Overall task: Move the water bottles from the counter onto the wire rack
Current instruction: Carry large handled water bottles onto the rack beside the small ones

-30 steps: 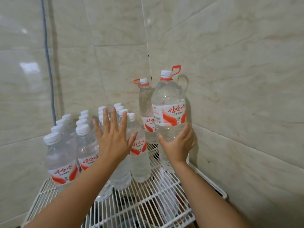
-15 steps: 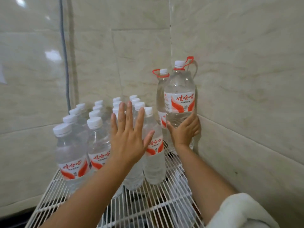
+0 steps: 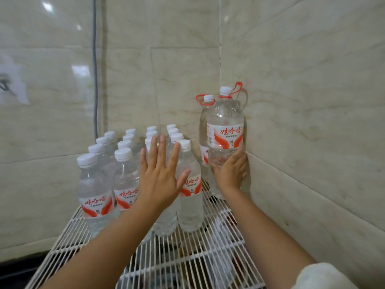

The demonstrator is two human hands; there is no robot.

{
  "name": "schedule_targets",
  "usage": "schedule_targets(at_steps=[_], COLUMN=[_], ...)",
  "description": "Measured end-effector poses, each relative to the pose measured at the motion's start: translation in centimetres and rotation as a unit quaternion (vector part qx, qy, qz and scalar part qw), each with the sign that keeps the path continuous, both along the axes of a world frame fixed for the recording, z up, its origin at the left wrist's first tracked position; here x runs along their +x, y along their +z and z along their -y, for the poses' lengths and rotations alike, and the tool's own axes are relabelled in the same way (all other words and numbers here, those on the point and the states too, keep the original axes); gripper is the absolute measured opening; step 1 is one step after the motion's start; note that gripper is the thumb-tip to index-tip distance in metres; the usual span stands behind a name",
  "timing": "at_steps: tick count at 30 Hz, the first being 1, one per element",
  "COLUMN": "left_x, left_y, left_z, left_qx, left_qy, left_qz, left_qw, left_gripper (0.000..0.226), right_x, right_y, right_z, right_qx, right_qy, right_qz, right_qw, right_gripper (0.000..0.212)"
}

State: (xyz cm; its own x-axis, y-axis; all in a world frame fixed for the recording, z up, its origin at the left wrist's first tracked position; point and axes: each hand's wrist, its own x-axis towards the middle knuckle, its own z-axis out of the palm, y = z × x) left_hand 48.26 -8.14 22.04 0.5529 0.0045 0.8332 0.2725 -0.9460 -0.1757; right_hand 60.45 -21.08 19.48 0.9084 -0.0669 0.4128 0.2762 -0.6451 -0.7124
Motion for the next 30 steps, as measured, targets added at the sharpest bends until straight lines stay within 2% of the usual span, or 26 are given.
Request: schedule_targets(at_steps=[4,8,11,13,16,20,24,26,30], left_x=[-3.2,-9.1,-14.3,-18.1,-24.7,-35.2,-46.3,-50.6,-59.8], left_y=[-0.6,-1.7,-2.7,-3.6,-5.2,-7.5,-9.5,-10.8,-13.2], left_z=[-0.1,-0.5,-1.4,-2.5,-4.6,-7.4,-10.1,-11.3,-14.3], left_qx=[-0.047,-0.151,-0.223,-0.248,-0.268,-0.267,-0.268,-0.313,-0.338], left_qy=[0.017,0.075,0.134,0.168,0.230,0.272,0.348,0.357,0.431], left_qz=[-0.030,-0.116,-0.176,-0.188,-0.213,-0.191,-0.232,-0.251,-0.227], left_qw=[0.998,0.979,0.949,0.935,0.911,0.905,0.868,0.843,0.805], left_gripper=[0.065,0.083,0.063,0.060,0.057,0.050,0.045,0.053,0.056], right_x=[-2.7,-7.7,-13.0,-17.0,-23.6,-33.2,-43.4,-47.0,-54.5], right_y=[1.1,1.8,1.0,-0.1,-1.7,-3.9,-5.3,-6.8,-8.7], right_z=[2.1,2.8,1.2,-0.9,-4.9,-11.2,-17.2,-19.7,-24.8], right_qx=[-0.040,-0.054,-0.064,-0.113,-0.171,-0.231,-0.261,-0.299,-0.324], right_qy=[0.026,0.068,0.125,0.179,0.277,0.366,0.413,0.445,0.487], right_qz=[0.034,0.124,0.208,0.238,0.201,0.164,0.159,0.137,0.115], right_qw=[0.998,0.989,0.968,0.948,0.924,0.887,0.858,0.833,0.803], right_gripper=[0.083,0.061,0.053,0.052,0.052,0.049,0.051,0.056,0.056])
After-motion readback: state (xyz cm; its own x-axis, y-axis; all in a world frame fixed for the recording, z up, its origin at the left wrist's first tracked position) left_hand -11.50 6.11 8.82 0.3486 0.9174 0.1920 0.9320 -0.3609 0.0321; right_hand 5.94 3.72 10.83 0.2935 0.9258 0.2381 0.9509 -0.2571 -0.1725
